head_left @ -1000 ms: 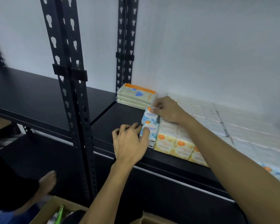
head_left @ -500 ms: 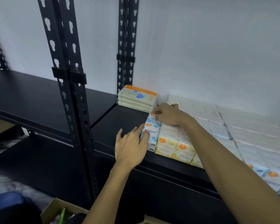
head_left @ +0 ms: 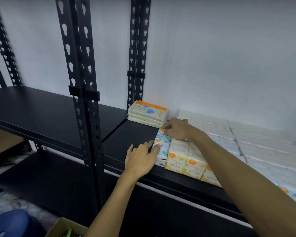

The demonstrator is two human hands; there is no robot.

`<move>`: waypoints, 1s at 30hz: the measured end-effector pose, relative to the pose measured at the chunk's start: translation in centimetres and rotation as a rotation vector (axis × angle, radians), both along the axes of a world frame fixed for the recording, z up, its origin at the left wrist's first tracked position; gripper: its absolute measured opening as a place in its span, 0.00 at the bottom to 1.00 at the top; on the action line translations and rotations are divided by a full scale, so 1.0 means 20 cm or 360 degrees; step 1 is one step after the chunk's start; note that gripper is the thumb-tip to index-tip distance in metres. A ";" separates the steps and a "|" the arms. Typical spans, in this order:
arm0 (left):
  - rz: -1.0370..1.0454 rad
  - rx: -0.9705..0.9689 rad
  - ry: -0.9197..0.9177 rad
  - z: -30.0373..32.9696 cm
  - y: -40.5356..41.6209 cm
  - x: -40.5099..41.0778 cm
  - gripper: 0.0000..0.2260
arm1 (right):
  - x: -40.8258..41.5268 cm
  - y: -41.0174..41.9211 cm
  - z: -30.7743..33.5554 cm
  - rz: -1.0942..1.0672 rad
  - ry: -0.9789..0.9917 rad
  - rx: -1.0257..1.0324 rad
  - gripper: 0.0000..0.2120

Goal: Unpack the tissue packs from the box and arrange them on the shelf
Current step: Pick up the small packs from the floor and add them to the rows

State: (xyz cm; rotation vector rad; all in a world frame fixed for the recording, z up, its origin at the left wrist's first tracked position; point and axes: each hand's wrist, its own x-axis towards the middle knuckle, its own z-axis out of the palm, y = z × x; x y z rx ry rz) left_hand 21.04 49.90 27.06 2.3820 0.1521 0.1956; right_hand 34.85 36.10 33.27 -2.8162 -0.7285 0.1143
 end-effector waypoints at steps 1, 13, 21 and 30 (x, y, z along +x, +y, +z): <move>-0.0038 -0.0029 0.0036 0.01 0.01 0.01 0.23 | 0.00 0.00 0.01 0.0006 0.0017 -0.0006 0.16; 0.0041 -0.0411 -0.0072 0.10 0.27 0.32 0.19 | 0.13 -0.10 0.04 -0.0015 0.0023 0.0475 0.13; 0.0524 -0.0485 -0.0644 0.06 0.42 0.65 0.21 | 0.28 -0.04 0.07 0.0020 -0.0061 0.0315 0.17; 0.0415 -0.0508 -0.0421 0.04 0.49 0.89 0.23 | 0.47 0.15 0.00 0.0083 -0.0152 0.0204 0.34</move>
